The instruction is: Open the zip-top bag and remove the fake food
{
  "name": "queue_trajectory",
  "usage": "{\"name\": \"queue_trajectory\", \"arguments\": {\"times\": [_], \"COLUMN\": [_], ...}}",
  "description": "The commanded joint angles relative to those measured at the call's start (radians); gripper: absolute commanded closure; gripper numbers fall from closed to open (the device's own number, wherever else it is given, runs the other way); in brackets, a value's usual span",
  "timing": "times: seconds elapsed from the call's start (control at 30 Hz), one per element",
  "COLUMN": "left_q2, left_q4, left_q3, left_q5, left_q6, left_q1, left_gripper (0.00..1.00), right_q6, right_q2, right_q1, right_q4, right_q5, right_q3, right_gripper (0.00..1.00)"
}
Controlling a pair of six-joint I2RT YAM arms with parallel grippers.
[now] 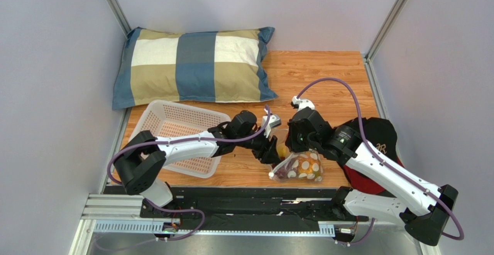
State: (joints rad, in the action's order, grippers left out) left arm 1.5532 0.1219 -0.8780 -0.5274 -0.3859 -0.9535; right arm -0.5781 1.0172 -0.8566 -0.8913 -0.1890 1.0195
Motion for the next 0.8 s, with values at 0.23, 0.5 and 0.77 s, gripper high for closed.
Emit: {"name": "queue_trajectory", "arguments": {"times": [0.23,0.5,0.77], "left_q2": [0.001,0.128,0.268], "left_q4": [0.263,0.366,0.637], "left_q3": [0.086,0.04,0.07], "left_q5": [-0.197,-0.091,0.036], "left_q6": [0.076,0.03,-0.091], "left_q1": [-0.036,-0.076,-0.102], "left_gripper": [0.08,0.07,0.14], "right_q6": [-0.006,-0.052,-0.098], "right_q2": [-0.003,-0.011,-0.025], "right_q1": [-0.004,-0.004,-0.005], "right_q4": [0.097,0.117,0.153], "right_q5": [0.082,0.08,0.103], "right_q3": [0.045,0.013,-0.053], "right_gripper": [1.0,1.0,1.0]}}
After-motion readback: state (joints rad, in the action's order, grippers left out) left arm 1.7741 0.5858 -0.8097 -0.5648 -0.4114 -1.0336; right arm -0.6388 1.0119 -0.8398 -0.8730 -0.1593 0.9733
